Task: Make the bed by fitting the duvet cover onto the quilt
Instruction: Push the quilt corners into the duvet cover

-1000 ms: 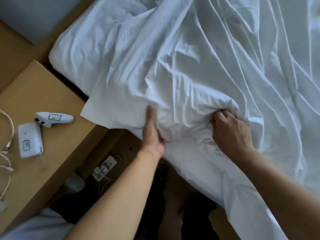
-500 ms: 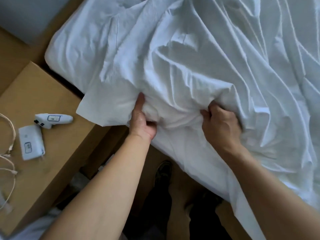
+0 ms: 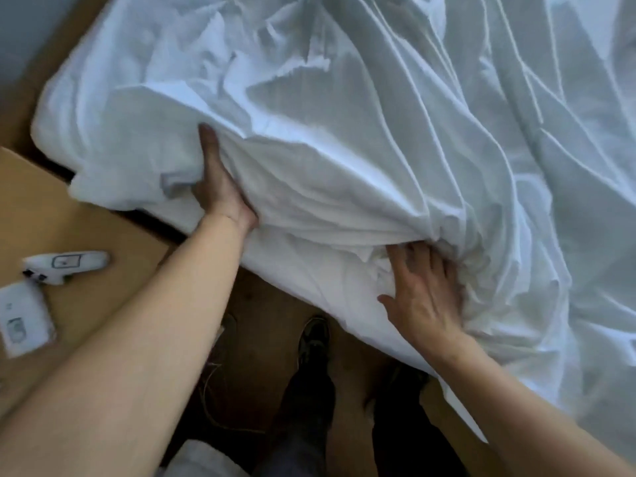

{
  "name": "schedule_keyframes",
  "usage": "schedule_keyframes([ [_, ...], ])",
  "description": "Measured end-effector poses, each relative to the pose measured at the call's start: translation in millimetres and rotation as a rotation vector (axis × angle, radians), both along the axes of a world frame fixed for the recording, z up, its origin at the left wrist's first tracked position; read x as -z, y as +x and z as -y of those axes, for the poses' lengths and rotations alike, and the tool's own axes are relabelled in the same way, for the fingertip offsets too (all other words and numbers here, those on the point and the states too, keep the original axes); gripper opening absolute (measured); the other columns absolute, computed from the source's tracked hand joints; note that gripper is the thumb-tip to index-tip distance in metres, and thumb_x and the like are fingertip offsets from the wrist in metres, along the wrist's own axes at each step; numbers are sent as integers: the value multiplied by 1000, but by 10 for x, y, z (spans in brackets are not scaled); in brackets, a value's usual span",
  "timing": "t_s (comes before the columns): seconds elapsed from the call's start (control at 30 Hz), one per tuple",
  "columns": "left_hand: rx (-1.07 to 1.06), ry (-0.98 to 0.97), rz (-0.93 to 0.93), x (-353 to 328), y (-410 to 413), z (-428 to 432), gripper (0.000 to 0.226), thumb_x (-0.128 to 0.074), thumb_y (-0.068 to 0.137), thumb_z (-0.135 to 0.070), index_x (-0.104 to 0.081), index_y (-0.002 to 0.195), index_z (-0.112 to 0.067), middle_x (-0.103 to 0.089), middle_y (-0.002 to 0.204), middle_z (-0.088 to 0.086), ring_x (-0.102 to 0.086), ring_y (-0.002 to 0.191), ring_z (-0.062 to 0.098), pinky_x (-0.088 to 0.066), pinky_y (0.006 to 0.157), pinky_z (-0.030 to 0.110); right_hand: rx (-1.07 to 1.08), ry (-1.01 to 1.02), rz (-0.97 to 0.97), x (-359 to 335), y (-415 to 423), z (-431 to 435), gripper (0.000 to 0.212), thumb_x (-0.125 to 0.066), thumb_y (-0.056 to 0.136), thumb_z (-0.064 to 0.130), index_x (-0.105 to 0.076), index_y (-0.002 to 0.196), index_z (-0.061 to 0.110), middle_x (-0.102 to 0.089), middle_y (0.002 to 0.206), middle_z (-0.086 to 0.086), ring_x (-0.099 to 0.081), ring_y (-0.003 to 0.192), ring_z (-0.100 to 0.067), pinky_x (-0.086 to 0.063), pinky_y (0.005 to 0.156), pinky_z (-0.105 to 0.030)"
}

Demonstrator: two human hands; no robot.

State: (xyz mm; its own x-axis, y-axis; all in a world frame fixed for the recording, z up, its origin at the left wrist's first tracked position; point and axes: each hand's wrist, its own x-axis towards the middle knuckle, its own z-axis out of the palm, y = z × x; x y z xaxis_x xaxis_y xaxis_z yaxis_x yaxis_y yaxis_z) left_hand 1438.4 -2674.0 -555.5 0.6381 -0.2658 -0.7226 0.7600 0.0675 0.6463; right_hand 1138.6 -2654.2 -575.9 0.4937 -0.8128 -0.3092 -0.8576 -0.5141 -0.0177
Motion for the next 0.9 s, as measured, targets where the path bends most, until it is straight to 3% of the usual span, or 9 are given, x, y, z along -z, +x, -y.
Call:
schedule_keyframes([
  [0.13, 395, 43, -183, 74, -1386, -244, 88, -89, 58, -61, -59, 132, -24, -73, 118, -2, -70, 106, 23, -59, 90, 43, -205, -253, 145, 49, -456, -274, 33, -67, 74, 6, -62, 105, 10, -59, 107, -16, -54, 93, -38, -41, 85, -50],
  [0.23, 385, 76, -182, 86, -1818, -59, 72, -93, 58, -49, -66, 118, -22, -74, 114, -1, -72, 102, 21, -60, 88, 45, -366, -193, 126, 85, -954, -437, 10, -67, 77, 8, -63, 86, 10, -59, 86, -13, -55, 76, -35, -42, 73, -47],
  [0.33, 282, -6, -182, 121, -1674, 254, 65, -92, 67, -38, -67, 121, -12, -73, 117, 9, -71, 104, 30, -58, 91, 54, -256, -168, -42, 135, -1438, -371, 42, -76, 74, 24, -70, 114, 10, -65, 109, -16, -62, 92, -39, -45, 82, -48],
  [0.4, 205, 57, -21, 156, -1566, 363, 47, -90, 73, -23, -70, 112, -5, -75, 109, 12, -74, 96, 30, -61, 80, 50, -166, -144, -55, 141, -1670, -253, 44, -67, 81, 13, -66, 125, 8, -65, 112, -18, -63, 98, -41, -47, 85, -49],
  [0.5, 210, 315, 235, 247, -1416, 388, 28, -84, 76, -21, -59, 85, -14, -73, 97, 5, -73, 79, 17, -61, 63, 32, -161, -96, 27, 108, -1886, -98, 40, -71, 74, 0, -70, 113, 6, -68, 95, -15, -66, 76, -38, -55, 67, -44],
  [0.63, 221, 494, 498, 332, -1194, 355, 44, -73, 80, -41, -71, 108, -8, -74, 112, 5, -71, 100, 19, -59, 89, 36, -237, -79, 111, 0, -2271, 7, 37, -62, 76, -2, -74, 111, 4, -73, 94, -14, -69, 71, -35, -58, 67, -42],
  [0.7, 193, 536, 602, 325, -1054, 363, 46, -67, 79, -43, -73, 111, -11, -74, 114, 1, -70, 103, 17, -58, 91, 34, -244, -79, 29, -99, -2632, 47, 38, -73, 68, -6, -75, 105, 1, -73, 90, -17, -69, 71, -37, -58, 69, -45],
  [0.8, 176, 546, 645, 297, -802, 469, 45, -64, 83, -42, -72, 117, -13, -72, 118, -1, -69, 107, 16, -57, 91, 34, -217, -57, -177, -250, -3302, 132, 63, -92, 30, -3, -76, 91, -1, -70, 84, -19, -66, 71, -41, -50, 77, -47],
  [0.9, 205, 578, 682, 280, -767, 554, 44, -60, 90, -41, -69, 121, -11, -70, 122, 1, -67, 110, 17, -55, 95, 35, -119, -8, -424, -408, -3562, 258, 35, -84, 57, 9, -77, 91, 3, -70, 91, -17, -63, 86, -41, -45, 80, -45],
])
